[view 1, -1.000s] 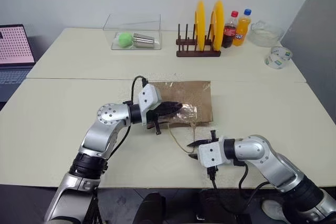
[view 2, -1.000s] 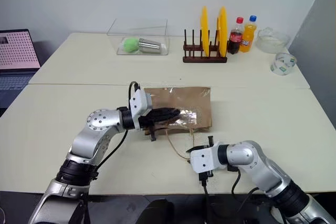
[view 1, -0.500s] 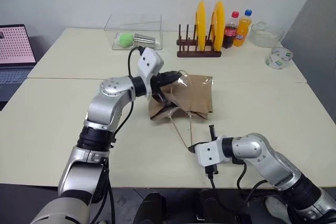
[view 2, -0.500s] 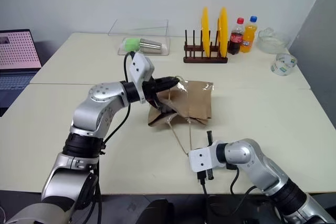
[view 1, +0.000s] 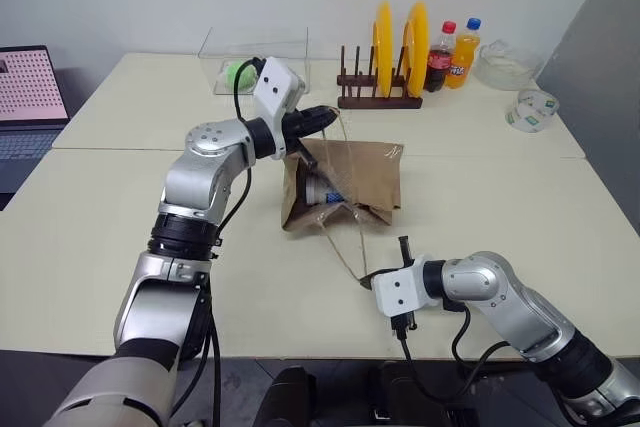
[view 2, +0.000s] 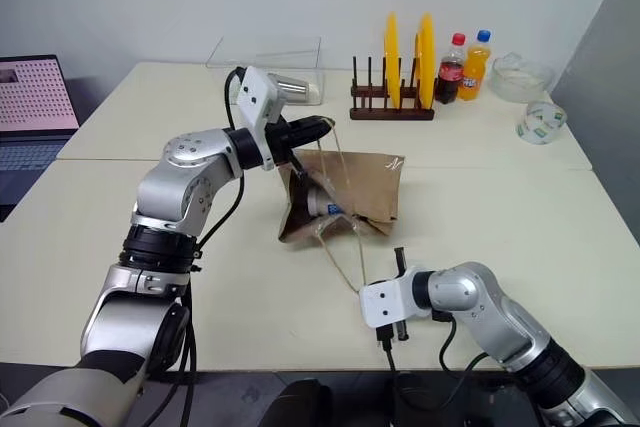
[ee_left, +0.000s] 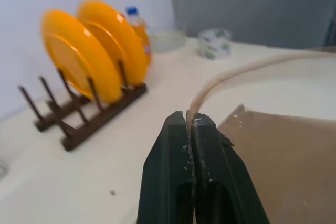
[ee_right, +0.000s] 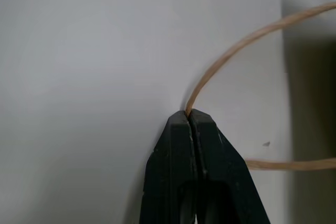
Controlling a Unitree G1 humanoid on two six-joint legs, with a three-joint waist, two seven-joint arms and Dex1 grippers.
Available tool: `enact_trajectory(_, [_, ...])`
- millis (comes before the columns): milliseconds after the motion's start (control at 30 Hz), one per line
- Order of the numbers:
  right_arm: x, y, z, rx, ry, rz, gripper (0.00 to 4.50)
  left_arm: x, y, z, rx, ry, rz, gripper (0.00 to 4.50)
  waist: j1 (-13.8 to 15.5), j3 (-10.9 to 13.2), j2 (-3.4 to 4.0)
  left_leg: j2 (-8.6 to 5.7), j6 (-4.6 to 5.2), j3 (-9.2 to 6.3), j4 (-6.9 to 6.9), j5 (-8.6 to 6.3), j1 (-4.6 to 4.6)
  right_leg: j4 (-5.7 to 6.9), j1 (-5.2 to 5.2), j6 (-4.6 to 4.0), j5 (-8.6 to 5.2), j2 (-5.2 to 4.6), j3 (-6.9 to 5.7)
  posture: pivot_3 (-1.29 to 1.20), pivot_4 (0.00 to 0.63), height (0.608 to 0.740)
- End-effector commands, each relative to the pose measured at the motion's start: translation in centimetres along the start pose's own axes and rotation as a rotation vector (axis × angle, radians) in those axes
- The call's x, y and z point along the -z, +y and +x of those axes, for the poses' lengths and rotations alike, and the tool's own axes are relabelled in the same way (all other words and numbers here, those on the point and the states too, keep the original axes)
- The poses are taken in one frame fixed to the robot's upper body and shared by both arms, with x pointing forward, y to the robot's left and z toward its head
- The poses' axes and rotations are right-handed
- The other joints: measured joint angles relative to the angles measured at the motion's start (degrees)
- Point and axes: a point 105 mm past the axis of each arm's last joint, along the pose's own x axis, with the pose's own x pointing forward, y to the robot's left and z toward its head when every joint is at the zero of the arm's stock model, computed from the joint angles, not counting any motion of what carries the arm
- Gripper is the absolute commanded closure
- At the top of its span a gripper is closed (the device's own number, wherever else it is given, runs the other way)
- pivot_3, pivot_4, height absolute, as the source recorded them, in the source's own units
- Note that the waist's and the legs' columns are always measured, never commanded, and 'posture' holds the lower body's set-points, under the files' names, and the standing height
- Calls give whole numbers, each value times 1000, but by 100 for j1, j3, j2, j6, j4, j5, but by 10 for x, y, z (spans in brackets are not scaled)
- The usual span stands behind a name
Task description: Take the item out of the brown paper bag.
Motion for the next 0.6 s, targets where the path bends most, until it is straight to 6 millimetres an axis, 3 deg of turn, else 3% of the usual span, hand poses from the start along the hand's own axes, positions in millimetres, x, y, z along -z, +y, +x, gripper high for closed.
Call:
enact_trajectory(33, [13,28,5,-130,50,44,4476,-40,10,-2,-43,-129,57,4500,0,-3,0,0,0,0,0,0,2,0,2,0,0,0,0,0,150,740])
enact_trajectory(200, [13,25,4,-114,56,36,4476,-45,6,-1,-23,-149,51,4500,-1,-5,-1,-1,-3,0,0,1,8,-2,10,2,-1,-2,0,0,150,740])
enact_trajectory(400, [1,0,-1,10,-11,55,4476,-43,-21,-7,144,-162,30,4500,-9,-5,-1,-1,-19,1,-1,10,8,-2,9,2,-1,-1,1,0,150,740])
enact_trajectory(600, [-12,-5,-19,23,-47,108,2535,-39,-37,-14,237,-156,18,4500,-8,-5,-1,-1,-19,1,-1,10,4,-2,7,2,-2,-2,1,0,150,740])
